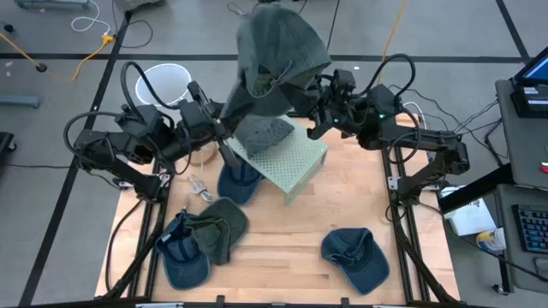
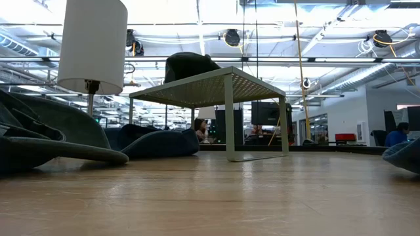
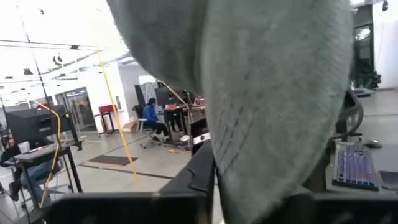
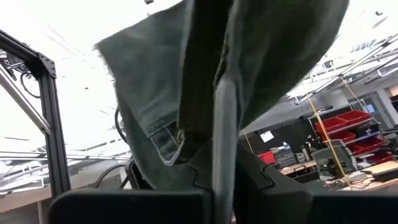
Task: Pick & Place hat
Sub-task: Stack the right black cap on top of the black cap on the shelf
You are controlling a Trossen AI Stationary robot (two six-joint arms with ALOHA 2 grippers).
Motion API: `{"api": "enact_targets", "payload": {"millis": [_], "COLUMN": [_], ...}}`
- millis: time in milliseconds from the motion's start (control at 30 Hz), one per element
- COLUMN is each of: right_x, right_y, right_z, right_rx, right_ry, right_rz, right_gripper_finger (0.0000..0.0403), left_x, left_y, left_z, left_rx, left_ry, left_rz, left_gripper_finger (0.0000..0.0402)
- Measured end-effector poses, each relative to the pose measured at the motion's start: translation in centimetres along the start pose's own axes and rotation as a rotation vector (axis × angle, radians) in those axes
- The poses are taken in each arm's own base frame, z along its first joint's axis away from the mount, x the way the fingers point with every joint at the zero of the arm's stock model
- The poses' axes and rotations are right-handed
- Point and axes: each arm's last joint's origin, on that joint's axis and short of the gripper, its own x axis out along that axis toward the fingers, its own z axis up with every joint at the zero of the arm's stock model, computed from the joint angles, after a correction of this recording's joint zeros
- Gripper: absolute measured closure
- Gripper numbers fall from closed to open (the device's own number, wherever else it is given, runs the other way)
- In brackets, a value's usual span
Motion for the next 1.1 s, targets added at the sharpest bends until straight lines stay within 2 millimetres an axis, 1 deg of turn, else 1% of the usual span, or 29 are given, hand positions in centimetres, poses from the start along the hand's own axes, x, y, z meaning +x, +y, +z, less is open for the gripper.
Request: {"api": "enact_targets", "payload": {"millis": [67, 167, 300, 367, 467, 567, 667, 800, 1033, 1100], "right_x": [0.0, 0.0, 0.0, -0.2, -0.7, -1.7, -2.9, -4.3, -6.8, -7.4], "right_y": [0.0, -0.1, -0.1, 0.0, 0.1, 0.3, 0.8, 1.4, 2.5, 3.0], "right_z": [0.0, -0.3, -0.7, -0.8, -1.3, -1.5, -1.8, -1.5, 0.2, 1.1], "right_rx": [0.004, 0.005, 0.033, 0.077, 0.192, 0.312, 0.401, 0.503, 0.677, 0.724], "right_ry": [0.006, 0.023, 0.071, 0.14, 0.285, 0.456, 0.606, 0.722, 0.824, 0.818], "right_rz": [0.004, 0.0, 0.021, 0.055, 0.083, 0.069, 0.031, -0.037, -0.164, -0.176], "right_gripper_finger": [0.0375, 0.0355, 0.0315, 0.0289, 0.0254, 0.0233, 0.0227, 0.0231, 0.0242, 0.0242], "left_x": [-0.1, 0.0, -0.1, -0.3, -0.7, -1.2, -1.6, -2.0, -2.7, -2.9], "left_y": [0.1, 0.0, -0.2, -0.4, -0.8, -1.3, -1.5, -1.5, -1.4, -1.3], "left_z": [0.1, 0.0, -0.1, 0.0, 0.2, 0.3, 0.6, 0.6, 0.8, 0.9], "left_rx": [-0.005, 0.016, 0.132, 0.218, 0.36, 0.516, 0.631, 0.758, 0.976, 1.041], "left_ry": [-0.004, 0.007, 0.029, 0.029, 0.048, 0.075, 0.095, 0.174, 0.271, 0.286], "left_rz": [-0.002, 0.012, 0.036, 0.04, 0.064, 0.078, 0.1, 0.169, 0.206, 0.201], "left_gripper_finger": [0.039, 0.0387, 0.0392, 0.0392, 0.0391, 0.0392, 0.0392, 0.0392, 0.0392, 0.0392]}}
